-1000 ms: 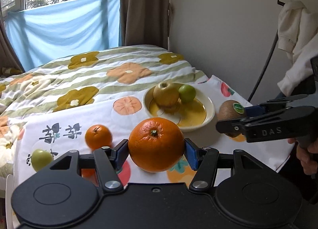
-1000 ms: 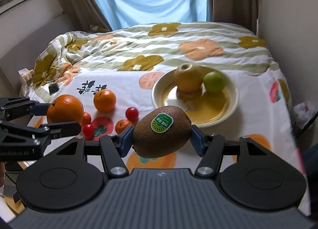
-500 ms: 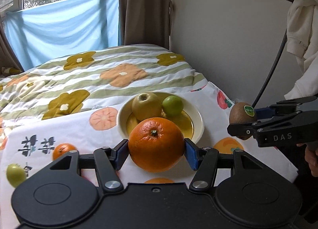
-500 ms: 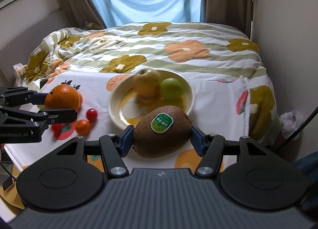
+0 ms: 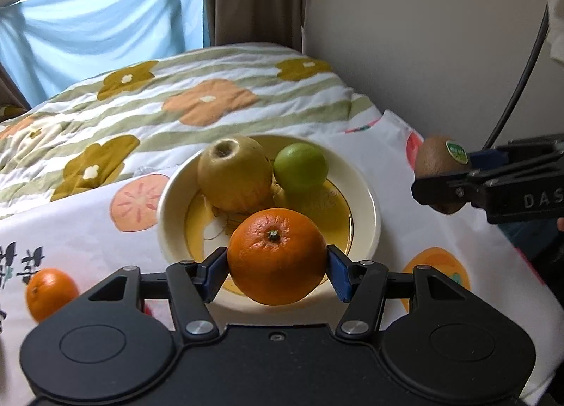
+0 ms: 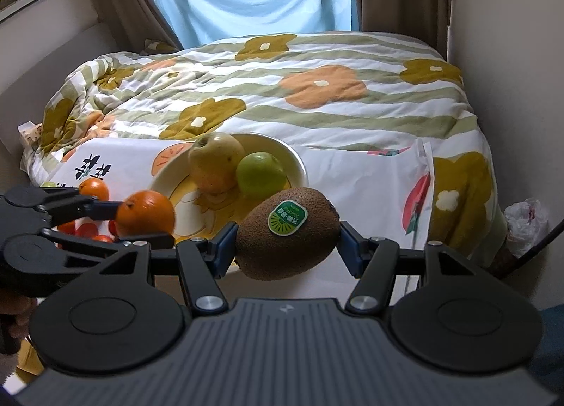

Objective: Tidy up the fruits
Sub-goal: 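Carry the orange and kiwi over the bowl with both tools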

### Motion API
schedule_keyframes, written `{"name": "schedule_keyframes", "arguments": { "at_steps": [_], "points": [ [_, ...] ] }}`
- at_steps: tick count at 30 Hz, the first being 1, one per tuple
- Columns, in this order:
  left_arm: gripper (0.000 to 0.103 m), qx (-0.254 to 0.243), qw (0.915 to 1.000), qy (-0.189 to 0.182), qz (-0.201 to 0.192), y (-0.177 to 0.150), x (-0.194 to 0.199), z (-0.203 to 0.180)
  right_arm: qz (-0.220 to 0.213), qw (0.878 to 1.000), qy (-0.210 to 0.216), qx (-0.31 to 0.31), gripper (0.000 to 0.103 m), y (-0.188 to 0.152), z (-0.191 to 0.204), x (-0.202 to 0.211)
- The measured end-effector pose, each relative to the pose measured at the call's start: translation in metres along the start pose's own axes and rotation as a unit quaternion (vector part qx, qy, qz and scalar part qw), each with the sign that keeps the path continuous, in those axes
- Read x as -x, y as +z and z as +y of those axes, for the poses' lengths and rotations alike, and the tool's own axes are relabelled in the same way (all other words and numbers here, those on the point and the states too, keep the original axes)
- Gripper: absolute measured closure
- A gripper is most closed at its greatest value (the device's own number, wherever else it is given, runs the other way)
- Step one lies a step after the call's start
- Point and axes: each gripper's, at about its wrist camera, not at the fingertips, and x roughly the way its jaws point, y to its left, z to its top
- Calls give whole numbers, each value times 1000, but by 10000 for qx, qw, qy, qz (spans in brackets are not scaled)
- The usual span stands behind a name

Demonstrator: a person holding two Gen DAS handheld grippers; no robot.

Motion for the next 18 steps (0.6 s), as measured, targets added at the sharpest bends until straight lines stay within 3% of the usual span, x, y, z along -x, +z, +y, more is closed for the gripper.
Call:
{"name": "schedule_keyframes", "arguments": {
  "at_steps": [13, 15, 17, 18],
  "points": [
    [39, -164, 9989, -20, 449, 5, -41, -12, 152, 9998, 83, -79, 28, 5, -17, -27],
    [30, -144, 9990, -4, 429, 5, -40, -12, 154, 9998, 95, -80, 28, 5, -17, -28],
    [4, -138, 9995, 70, 258, 7, -32, -12, 158, 9998, 103, -60, 28, 7, -17, -31],
    [3, -134, 9997, 105, 188, 7, -28, -11, 163, 9998, 111, -52, 28, 8, -17, -32]
  ]
}}
